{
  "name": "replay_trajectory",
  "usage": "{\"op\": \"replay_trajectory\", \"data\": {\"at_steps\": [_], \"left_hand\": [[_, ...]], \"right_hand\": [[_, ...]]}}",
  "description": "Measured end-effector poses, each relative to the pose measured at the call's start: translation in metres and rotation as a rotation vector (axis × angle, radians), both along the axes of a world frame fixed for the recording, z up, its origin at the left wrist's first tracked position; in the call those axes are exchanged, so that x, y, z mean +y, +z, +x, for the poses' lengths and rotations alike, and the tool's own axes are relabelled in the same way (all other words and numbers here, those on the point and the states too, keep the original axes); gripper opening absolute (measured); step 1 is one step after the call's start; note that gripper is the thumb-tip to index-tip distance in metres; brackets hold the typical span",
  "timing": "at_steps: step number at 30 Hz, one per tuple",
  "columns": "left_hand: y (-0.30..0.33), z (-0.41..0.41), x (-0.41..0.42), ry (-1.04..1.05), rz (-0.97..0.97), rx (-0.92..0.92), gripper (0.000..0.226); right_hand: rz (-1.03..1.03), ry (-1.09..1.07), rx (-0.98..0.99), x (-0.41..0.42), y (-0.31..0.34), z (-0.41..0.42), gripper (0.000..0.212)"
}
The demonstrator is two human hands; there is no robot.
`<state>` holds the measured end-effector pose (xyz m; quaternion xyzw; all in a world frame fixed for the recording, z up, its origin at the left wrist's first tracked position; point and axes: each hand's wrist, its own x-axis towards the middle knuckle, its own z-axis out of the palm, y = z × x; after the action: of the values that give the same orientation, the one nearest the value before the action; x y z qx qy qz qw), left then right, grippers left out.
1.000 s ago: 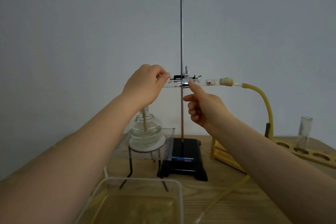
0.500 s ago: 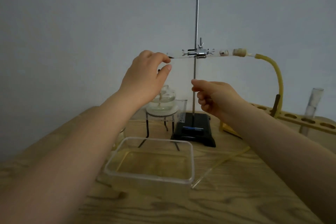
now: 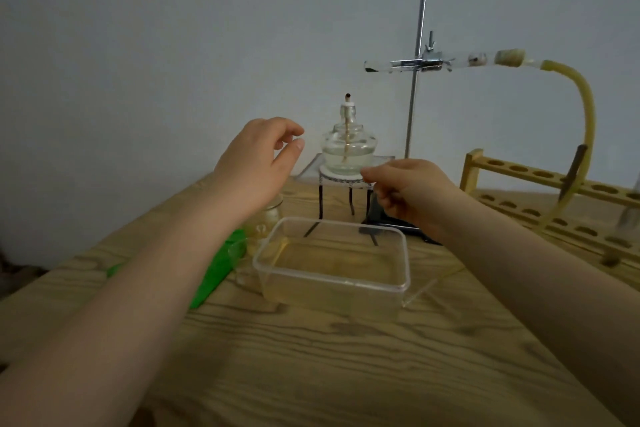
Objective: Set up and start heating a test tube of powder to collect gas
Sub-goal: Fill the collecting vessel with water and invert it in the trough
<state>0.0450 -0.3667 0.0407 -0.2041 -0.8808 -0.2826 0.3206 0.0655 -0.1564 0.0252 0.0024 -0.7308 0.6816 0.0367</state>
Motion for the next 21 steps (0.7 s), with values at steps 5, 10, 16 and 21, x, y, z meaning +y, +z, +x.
{"op": "replay_trajectory", "data": {"at_steps": [5, 10, 16, 21], "left_hand": [[-0.023, 0.001, -0.026, 0.017, 0.049, -0.06, 0.027], [-0.046, -0.003, -0.05, 0.017, 0.084, -0.129, 0.026], [-0.072, -0.002, -0.078, 0.013, 0.127, -0.328, 0.032], [-0.089, -0.008, -0.096, 0.007, 0.093, -0.537, 0.061]], "right_hand": [[0.125, 0.051, 0.003, -0.021, -0.014, 0.0, 0.02], [0.244, 0.1, 0.058, -0.044, -0.024, -0.007, 0.019], [0.588, 0.122, 0.188, -0.075, -0.036, -0.025, 0.026], [0.873, 0.189, 0.261, -0.101, -0.042, -0.042, 0.063]]}}
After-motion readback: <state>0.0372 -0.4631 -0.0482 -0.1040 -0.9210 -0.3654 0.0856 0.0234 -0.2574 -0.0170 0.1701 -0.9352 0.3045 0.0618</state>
